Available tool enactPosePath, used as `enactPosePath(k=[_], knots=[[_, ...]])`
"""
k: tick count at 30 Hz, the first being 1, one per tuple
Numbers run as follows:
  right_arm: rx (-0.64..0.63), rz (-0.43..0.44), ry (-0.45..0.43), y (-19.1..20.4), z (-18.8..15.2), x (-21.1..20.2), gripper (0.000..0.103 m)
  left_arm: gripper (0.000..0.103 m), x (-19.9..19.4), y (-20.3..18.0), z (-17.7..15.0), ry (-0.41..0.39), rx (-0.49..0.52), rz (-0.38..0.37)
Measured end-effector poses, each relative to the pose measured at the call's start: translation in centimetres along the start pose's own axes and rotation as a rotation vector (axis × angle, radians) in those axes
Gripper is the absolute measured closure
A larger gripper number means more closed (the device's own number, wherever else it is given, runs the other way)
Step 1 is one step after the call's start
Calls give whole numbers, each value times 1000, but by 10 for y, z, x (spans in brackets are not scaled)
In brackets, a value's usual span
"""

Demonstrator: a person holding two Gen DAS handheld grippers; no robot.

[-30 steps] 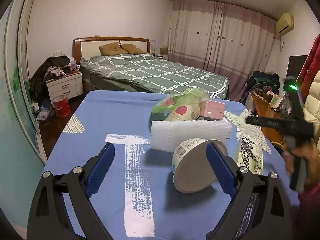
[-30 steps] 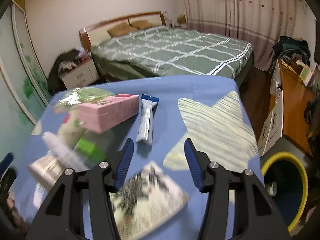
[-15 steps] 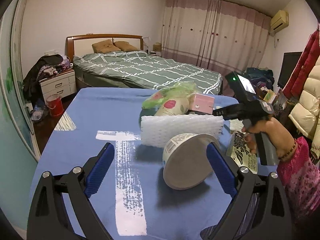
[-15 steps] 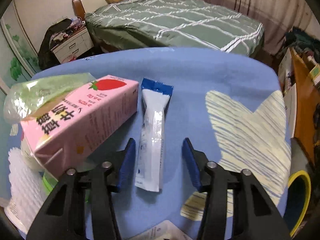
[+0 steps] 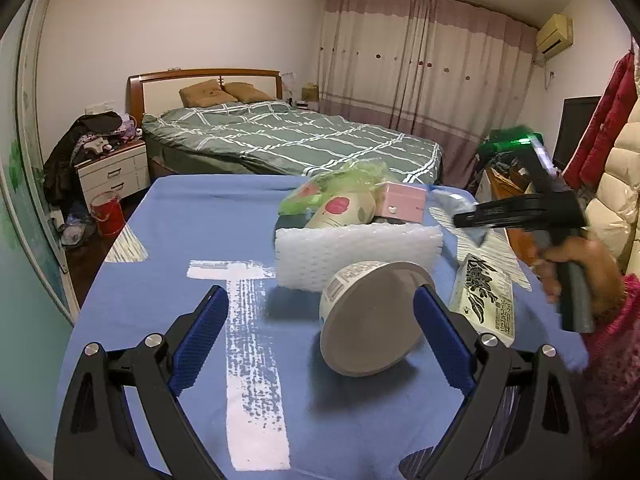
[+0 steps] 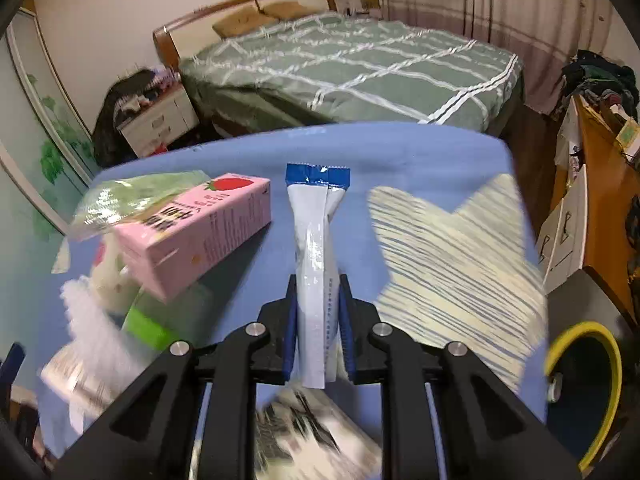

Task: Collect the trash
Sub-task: 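Grasp the blue-capped white tube with the right gripper and lift it, then carry the white tube over the yellow bin and open the right gripper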

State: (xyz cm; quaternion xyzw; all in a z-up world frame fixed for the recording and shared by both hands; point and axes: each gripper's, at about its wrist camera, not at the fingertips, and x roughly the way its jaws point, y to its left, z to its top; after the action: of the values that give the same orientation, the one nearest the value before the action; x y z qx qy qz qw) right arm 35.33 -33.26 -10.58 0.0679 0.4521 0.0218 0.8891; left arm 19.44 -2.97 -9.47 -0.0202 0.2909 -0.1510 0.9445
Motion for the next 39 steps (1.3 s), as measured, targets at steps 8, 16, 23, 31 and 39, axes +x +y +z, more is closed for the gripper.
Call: enactPosePath(k=[8,16,23,31,39], knots=[[152,-103,-118,-88,-63,-84,85,11,-1,-5,-1,-1,18,-5],[363,-293,-108,-193,-126,-110,83,11,0,-9,-2,-4,39,-16],[436,-378,-55,-234,-157,-95,82,11,2,-14,-4,1,54,-33],[448,-424,-51,-239,-162,-87,61,11,-1,-23,-5,-6,87,-65],[445,-399,-72,-230,-165,-94,61,11,-5,-51,-6,27,153,-195]])
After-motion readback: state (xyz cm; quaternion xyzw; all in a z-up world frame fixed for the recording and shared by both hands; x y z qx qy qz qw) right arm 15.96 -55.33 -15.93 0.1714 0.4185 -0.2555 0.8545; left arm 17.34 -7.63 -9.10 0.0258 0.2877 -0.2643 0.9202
